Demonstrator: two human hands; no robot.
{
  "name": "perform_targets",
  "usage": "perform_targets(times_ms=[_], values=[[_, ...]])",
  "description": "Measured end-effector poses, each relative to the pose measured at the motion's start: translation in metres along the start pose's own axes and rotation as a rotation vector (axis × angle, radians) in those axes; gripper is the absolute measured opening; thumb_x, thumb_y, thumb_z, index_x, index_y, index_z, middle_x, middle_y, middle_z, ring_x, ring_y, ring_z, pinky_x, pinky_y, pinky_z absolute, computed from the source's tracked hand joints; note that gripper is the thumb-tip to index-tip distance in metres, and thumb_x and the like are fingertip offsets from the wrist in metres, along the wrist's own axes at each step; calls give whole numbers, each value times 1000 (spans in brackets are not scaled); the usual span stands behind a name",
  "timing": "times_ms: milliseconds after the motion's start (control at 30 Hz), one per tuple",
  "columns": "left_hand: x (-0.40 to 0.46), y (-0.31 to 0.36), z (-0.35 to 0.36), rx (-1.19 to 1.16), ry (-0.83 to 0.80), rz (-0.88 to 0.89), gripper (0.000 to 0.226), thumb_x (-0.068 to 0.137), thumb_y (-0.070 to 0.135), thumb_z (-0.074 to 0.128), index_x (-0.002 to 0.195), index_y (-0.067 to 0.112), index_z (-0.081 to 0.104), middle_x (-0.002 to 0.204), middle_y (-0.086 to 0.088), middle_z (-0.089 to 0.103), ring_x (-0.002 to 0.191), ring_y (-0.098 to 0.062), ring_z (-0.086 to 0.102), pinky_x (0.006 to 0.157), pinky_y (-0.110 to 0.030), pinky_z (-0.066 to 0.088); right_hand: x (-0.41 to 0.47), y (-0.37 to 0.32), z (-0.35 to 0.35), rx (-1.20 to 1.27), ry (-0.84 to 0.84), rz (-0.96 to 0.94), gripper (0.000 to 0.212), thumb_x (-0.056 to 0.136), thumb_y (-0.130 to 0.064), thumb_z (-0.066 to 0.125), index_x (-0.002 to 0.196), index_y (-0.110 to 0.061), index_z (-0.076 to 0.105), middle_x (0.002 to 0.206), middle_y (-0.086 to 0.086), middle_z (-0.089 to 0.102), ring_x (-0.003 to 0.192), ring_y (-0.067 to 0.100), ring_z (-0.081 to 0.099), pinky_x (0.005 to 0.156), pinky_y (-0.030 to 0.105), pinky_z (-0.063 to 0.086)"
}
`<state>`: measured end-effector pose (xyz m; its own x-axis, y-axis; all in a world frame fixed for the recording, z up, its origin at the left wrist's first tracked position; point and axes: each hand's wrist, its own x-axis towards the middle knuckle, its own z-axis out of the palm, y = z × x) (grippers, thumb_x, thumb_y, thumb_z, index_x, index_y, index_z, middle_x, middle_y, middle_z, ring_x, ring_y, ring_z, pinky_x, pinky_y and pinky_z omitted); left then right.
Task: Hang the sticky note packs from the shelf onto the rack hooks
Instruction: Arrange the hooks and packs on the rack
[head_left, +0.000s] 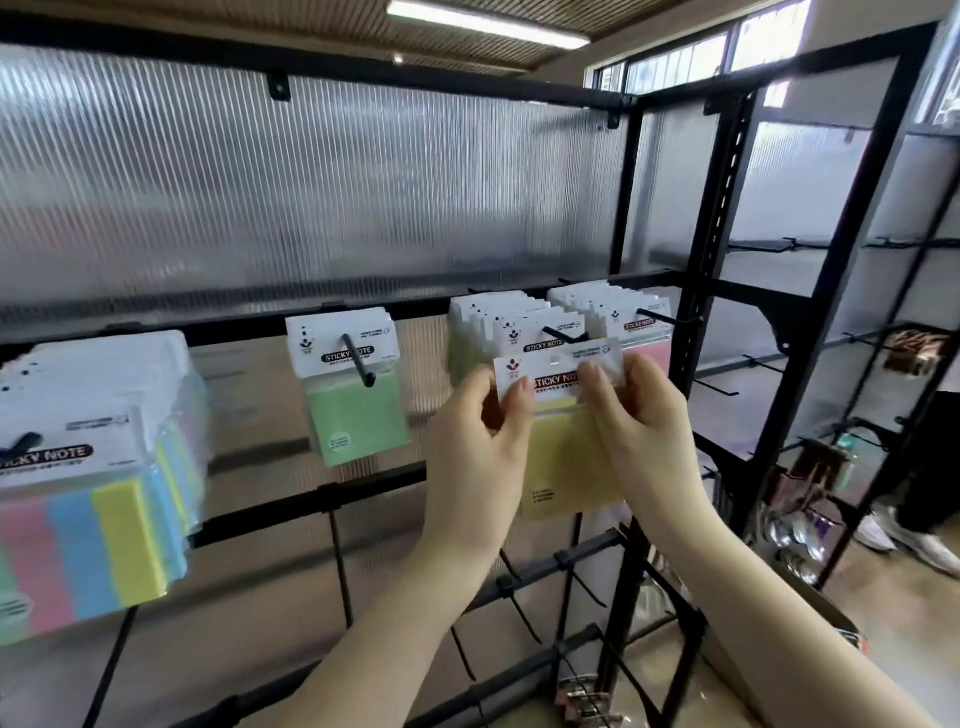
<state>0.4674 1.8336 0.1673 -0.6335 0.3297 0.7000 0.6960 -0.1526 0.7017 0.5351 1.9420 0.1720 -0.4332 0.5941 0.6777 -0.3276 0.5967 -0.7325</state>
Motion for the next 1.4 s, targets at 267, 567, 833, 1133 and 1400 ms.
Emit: perform_targets(times_ms=[267, 567, 833, 1133, 1400], values=[[29, -3, 18, -25, -74, -1, 37, 95, 28, 54, 73, 0, 46, 64, -19, 47, 56, -21, 40, 54, -39, 35, 25, 13, -2, 62, 98, -14, 39, 93, -15, 60, 64, -19, 34, 52, -16, 41, 50, -1, 34, 50, 13, 29], [33, -10, 40, 127, 2, -54, 39, 94, 30, 55, 63, 15, 36, 55, 6, 34, 50, -8, 30, 48, -22, 26, 47, 38, -9, 48, 4, -58, 38, 93, -16, 60, 64, -18, 38, 55, -15, 43, 51, -2, 36, 51, 11, 30], [28, -17, 56, 206, 176, -33, 25, 94, 20, 56, 72, 9, 49, 58, 6, 41, 53, -9, 38, 51, -20, 31, 61, 55, -11, 112, -174, -59, 28, 94, -19, 60, 70, -23, 46, 59, -21, 51, 56, -5, 44, 55, 10, 34], [19, -43, 63, 356, 372, -136, 17, 88, 16, 65, 98, 11, 51, 91, -5, 58, 78, -16, 56, 75, -36, 50, 55, 88, 0, 87, -230, 48, 26, 87, -18, 67, 99, -22, 44, 90, -1, 50, 79, 11, 49, 71, 13, 39], [31, -62, 66, 408, 453, -213, 18, 90, 27, 64, 93, 19, 48, 81, 11, 56, 75, -11, 56, 76, -35, 50, 62, 98, 15, 107, -261, 74, 24, 90, -20, 64, 102, -17, 44, 89, -1, 49, 81, 14, 50, 73, 20, 42]])
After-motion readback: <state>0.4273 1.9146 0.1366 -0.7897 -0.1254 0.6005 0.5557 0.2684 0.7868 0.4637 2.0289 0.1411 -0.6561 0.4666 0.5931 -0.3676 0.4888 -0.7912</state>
